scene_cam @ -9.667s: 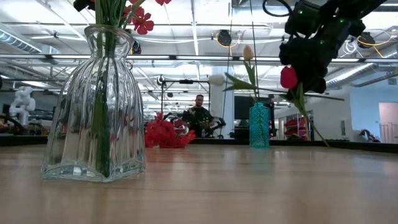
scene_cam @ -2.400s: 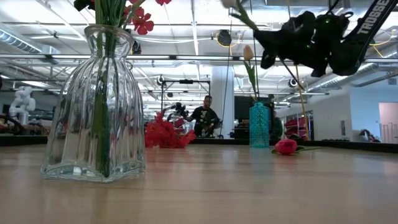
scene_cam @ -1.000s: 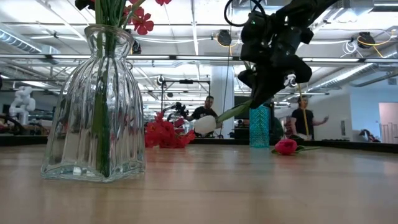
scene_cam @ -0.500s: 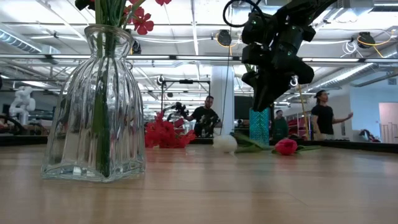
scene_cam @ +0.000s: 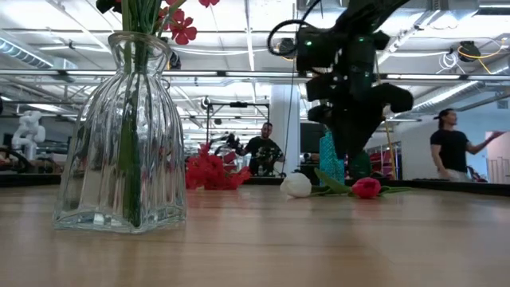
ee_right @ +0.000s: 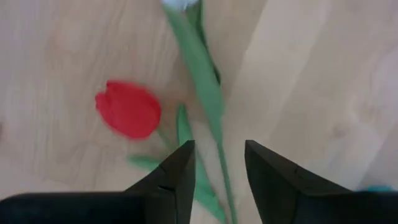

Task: Sort flowers into vase by color
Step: Put the white flower into the blue vase

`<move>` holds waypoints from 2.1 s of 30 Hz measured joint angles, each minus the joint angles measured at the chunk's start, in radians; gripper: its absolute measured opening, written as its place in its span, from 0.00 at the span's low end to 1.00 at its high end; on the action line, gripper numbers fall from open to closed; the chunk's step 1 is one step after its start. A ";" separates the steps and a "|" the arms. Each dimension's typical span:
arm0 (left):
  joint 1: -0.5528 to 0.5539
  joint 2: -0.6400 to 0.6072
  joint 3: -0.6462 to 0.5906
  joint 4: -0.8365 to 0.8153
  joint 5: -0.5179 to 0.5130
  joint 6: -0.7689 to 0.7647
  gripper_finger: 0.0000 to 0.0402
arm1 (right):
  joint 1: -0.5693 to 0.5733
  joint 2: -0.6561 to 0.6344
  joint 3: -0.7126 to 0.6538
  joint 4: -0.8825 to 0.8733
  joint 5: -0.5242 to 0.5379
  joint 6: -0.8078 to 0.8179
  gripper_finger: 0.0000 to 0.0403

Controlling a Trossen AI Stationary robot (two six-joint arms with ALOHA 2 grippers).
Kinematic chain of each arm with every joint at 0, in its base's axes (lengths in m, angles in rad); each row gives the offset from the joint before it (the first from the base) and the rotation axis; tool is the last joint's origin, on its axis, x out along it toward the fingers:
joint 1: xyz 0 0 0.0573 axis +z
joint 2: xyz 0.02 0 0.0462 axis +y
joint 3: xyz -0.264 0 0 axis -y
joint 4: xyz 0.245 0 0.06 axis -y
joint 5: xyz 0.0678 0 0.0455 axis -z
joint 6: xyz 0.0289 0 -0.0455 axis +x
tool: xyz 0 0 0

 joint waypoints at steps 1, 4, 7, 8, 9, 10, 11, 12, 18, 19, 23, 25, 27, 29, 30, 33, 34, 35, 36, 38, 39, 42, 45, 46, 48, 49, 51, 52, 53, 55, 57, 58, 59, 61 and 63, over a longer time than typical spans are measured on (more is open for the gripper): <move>0.000 0.000 0.000 0.000 0.000 -0.001 0.29 | 0.004 0.026 0.021 0.001 -0.001 -0.001 0.33; 0.000 0.000 0.000 0.000 0.003 -0.002 0.29 | 0.014 0.091 0.074 -0.009 -0.033 -0.002 0.35; 0.000 0.000 0.000 0.000 0.013 -0.002 0.29 | 0.018 0.142 0.096 -0.029 -0.044 -0.009 0.36; 0.000 0.000 0.000 -0.001 0.021 -0.002 0.29 | 0.018 0.157 0.096 -0.034 -0.044 -0.017 0.36; 0.000 0.000 0.000 -0.001 0.023 -0.002 0.29 | 0.019 0.172 0.095 -0.039 -0.045 -0.026 0.36; 0.000 0.000 0.000 0.000 0.023 -0.002 0.29 | 0.018 0.184 0.095 -0.039 -0.042 -0.031 0.36; 0.000 0.000 0.000 0.000 0.023 -0.002 0.29 | 0.018 0.197 0.095 -0.034 -0.036 -0.034 0.36; 0.000 0.000 0.000 -0.001 0.024 -0.002 0.29 | 0.018 0.210 0.095 -0.026 -0.021 -0.036 0.36; 0.000 0.000 0.000 0.000 0.024 -0.002 0.29 | 0.018 0.269 0.100 0.039 0.024 -0.036 0.30; 0.000 0.000 0.000 -0.001 0.024 -0.002 0.29 | 0.018 0.274 0.100 0.039 0.022 -0.036 0.26; 0.000 0.000 0.000 -0.001 0.024 -0.002 0.29 | 0.017 0.275 0.099 0.033 0.004 -0.031 0.04; 0.000 0.000 0.000 -0.001 0.024 -0.002 0.29 | 0.005 0.246 0.093 0.037 -0.020 0.012 0.03; 0.000 0.000 0.000 -0.001 0.024 -0.002 0.29 | -0.010 0.202 0.091 0.054 -0.021 0.062 0.01; 0.000 0.000 0.000 -0.001 0.024 -0.002 0.29 | -0.030 0.118 0.092 0.075 -0.024 0.121 0.01; 0.000 0.000 0.000 -0.001 0.024 -0.002 0.29 | -0.042 0.069 0.093 0.094 -0.028 0.148 0.01; 0.000 0.000 0.000 -0.001 0.024 -0.002 0.29 | -0.080 -0.071 0.093 0.161 -0.045 0.188 0.01; 0.000 0.000 0.000 -0.001 0.024 -0.002 0.29 | -0.093 -0.118 0.092 0.187 -0.045 0.204 0.01; 0.000 0.000 0.000 -0.001 0.024 -0.002 0.29 | -0.108 -0.171 0.092 0.220 -0.046 0.219 0.00; 0.000 0.000 0.000 -0.001 0.024 -0.002 0.29 | -0.124 -0.226 0.093 0.253 -0.047 0.234 0.00; 0.000 0.000 0.000 -0.001 0.024 -0.002 0.29 | -0.163 -0.329 0.094 0.301 -0.050 0.256 0.00; 0.000 0.000 0.000 -0.001 0.024 -0.002 0.29 | -0.183 -0.371 0.094 0.331 -0.048 0.264 0.00; 0.000 0.000 0.000 -0.001 0.024 -0.002 0.29 | -0.255 -0.484 0.070 0.471 -0.046 0.291 0.00; 0.000 0.000 0.000 0.000 0.024 -0.002 0.29 | -0.339 -0.575 -0.004 0.673 -0.064 0.330 0.00; 0.000 0.000 0.000 0.000 0.024 -0.002 0.29 | -0.373 -0.596 -0.041 0.738 -0.091 0.355 0.00; 0.000 0.000 0.000 0.000 0.024 -0.002 0.29 | -0.436 -0.629 -0.121 0.851 -0.159 0.418 0.00; 0.000 0.000 0.000 0.000 0.024 -0.002 0.29 | -0.463 -0.643 -0.160 0.892 -0.178 0.449 0.00; 0.000 0.000 0.000 0.000 0.023 -0.002 0.29 | -0.500 -0.671 -0.226 0.958 -0.185 0.489 0.00; 0.000 0.000 0.000 0.000 0.023 -0.002 0.29 | -0.512 -0.683 -0.249 0.989 -0.186 0.502 0.00; 0.000 0.000 0.000 0.000 0.024 -0.002 0.29 | -0.522 -0.693 -0.273 1.016 -0.186 0.510 0.00; 0.000 0.000 0.000 0.000 0.023 -0.002 0.29 | -0.537 -0.701 -0.306 1.046 -0.186 0.512 0.00; 0.000 0.000 0.000 0.000 0.023 -0.002 0.29 | -0.544 -0.699 -0.331 1.073 -0.186 0.510 0.00; 0.000 0.000 0.000 0.000 0.023 -0.002 0.29 | -0.550 -0.696 -0.337 1.080 -0.186 0.509 0.00; 0.000 0.000 0.000 0.000 0.023 -0.002 0.29 | -0.556 -0.694 -0.341 1.092 -0.188 0.510 0.00; 0.000 0.000 0.000 0.000 0.023 -0.002 0.29 | -0.569 -0.688 -0.350 1.097 -0.188 0.510 0.00; 0.000 0.000 0.000 0.000 0.023 -0.002 0.29 | -0.581 -0.676 -0.361 1.104 -0.192 0.507 0.00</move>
